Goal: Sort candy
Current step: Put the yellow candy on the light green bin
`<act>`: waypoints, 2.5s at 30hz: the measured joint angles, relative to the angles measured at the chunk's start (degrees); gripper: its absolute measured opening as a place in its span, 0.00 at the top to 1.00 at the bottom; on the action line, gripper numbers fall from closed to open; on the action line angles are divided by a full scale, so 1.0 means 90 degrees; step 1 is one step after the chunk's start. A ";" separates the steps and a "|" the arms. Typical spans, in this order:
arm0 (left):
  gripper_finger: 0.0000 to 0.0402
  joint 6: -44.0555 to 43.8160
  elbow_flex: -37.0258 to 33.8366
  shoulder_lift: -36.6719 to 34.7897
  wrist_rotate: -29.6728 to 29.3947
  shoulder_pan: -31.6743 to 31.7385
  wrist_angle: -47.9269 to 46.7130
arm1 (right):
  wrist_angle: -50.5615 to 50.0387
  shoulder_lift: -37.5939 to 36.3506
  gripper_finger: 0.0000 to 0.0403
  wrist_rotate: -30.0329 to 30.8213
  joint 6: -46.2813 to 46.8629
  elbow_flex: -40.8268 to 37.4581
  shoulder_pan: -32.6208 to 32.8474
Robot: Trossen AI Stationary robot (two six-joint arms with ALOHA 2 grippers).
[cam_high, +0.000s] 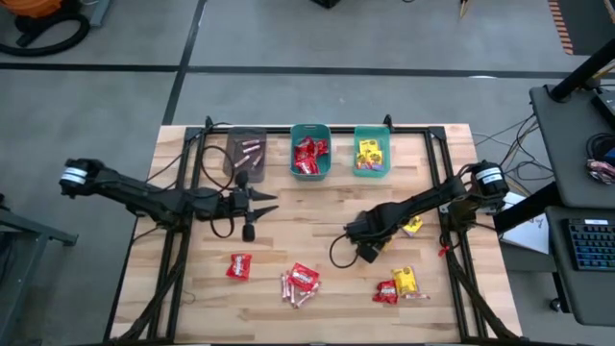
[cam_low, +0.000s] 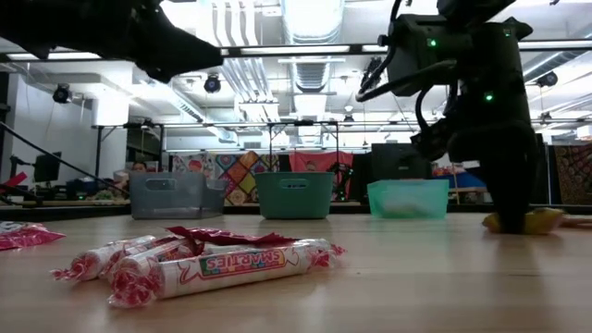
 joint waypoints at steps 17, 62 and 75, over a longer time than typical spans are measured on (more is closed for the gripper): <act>0.75 -0.0143 0.0000 0.0862 0.2767 -0.0005 0.1669 | 0.4223 -0.2010 0.97 0.0362 -0.2246 -0.0516 -0.0233; 0.98 -0.0287 0.0564 0.4047 0.3832 0.0095 0.4879 | 1.0271 -0.0639 0.90 -0.2821 -0.5841 -0.0806 -0.0702; 1.00 -0.0250 -0.0258 0.2545 0.1186 0.0134 0.2528 | 0.8054 -0.0971 0.54 0.0387 -0.4853 -0.0810 -0.0750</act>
